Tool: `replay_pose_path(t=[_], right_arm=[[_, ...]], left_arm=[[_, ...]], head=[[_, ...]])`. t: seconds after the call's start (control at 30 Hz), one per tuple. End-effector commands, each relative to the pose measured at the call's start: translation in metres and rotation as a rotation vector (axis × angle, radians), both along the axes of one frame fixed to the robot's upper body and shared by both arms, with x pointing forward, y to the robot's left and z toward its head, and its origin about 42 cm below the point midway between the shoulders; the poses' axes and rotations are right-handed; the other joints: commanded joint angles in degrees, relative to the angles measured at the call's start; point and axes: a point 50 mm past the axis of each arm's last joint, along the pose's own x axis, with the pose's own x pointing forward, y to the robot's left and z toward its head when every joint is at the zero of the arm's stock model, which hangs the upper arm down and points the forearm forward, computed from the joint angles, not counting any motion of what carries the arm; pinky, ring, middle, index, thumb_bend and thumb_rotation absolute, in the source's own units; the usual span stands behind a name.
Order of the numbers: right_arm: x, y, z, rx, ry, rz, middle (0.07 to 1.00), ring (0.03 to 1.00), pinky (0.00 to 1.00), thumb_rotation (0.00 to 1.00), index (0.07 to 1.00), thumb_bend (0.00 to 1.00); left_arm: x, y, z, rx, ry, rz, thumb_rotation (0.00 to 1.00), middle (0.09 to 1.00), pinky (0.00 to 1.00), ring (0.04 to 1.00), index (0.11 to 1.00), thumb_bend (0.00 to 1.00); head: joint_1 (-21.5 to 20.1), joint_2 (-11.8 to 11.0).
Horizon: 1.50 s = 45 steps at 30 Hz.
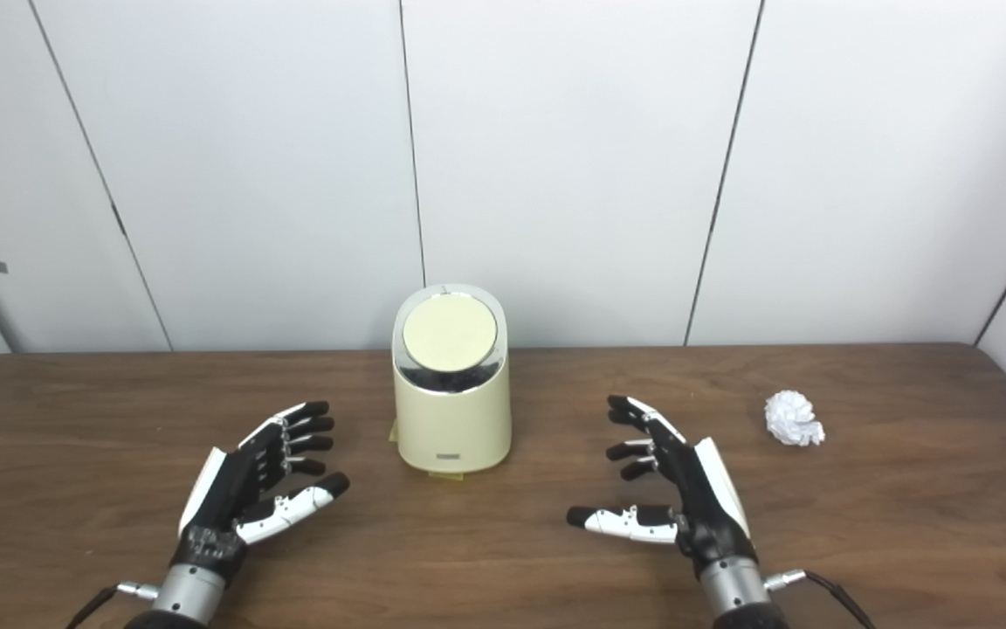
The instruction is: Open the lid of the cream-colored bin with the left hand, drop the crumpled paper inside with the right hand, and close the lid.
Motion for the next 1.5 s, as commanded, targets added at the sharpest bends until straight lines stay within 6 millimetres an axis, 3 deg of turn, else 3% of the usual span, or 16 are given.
replay_pose_path(t=[0.0,0.47,0.57,0.67,0.77,0.97,1.1,1.47], right_arm=[[0.005,0.001,0.018,0.009,-0.077,0.012,0.814,0.662,0.56,0.17,0.835,0.85],[0.005,0.002,0.018,0.011,-0.064,0.024,0.811,0.666,0.55,0.19,0.839,0.86],[0.004,0.001,0.019,0.004,-0.068,0.028,0.811,0.664,0.55,0.20,0.842,0.85],[0.004,-0.001,0.018,0.000,-0.065,0.028,0.812,0.665,0.55,0.21,0.840,0.85],[0.004,-0.003,0.017,-0.003,-0.069,0.033,0.812,0.661,0.55,0.19,0.835,0.85],[0.004,-0.004,0.016,-0.015,-0.070,0.033,0.803,0.655,0.55,0.18,0.831,0.85],[0.003,-0.004,0.016,-0.034,-0.064,0.028,0.801,0.653,0.56,0.18,0.832,0.84],[0.003,-0.001,0.016,-0.022,-0.052,0.015,0.802,0.654,0.56,0.19,0.836,0.84]], left_arm=[[0.002,0.001,0.014,0.003,-0.058,-0.005,0.31,0.791,0.66,0.754,0.843,0.81],[0.003,-0.003,0.017,0.032,-0.072,-0.004,0.32,0.801,0.66,0.760,0.821,0.80],[0.005,-0.007,0.021,0.027,-0.095,0.014,0.34,0.817,0.72,0.785,0.845,0.80],[0.012,-0.018,0.036,0.023,-0.138,0.064,0.35,0.841,0.75,0.816,0.892,0.81],[0.025,-0.028,0.059,0.041,-0.184,0.078,0.38,0.900,0.86,0.882,0.943,0.80],[0.053,-0.044,0.098,0.076,-0.234,0.048,0.38,0.925,0.87,0.932,0.962,0.83],[0.064,-0.054,0.112,0.113,-0.246,0.054,0.38,0.947,0.99,0.994,0.968,0.84],[0.092,-0.071,0.141,0.263,-0.261,0.048,0.41,0.987,1.00,1.000,0.992,0.88]], head=[[-0.12,0.07],[0.05,0.18],[0.40,0.31],[0.75,0.36],[1.09,0.33],[1.37,0.25],[1.25,0.13],[0.95,0.13]])
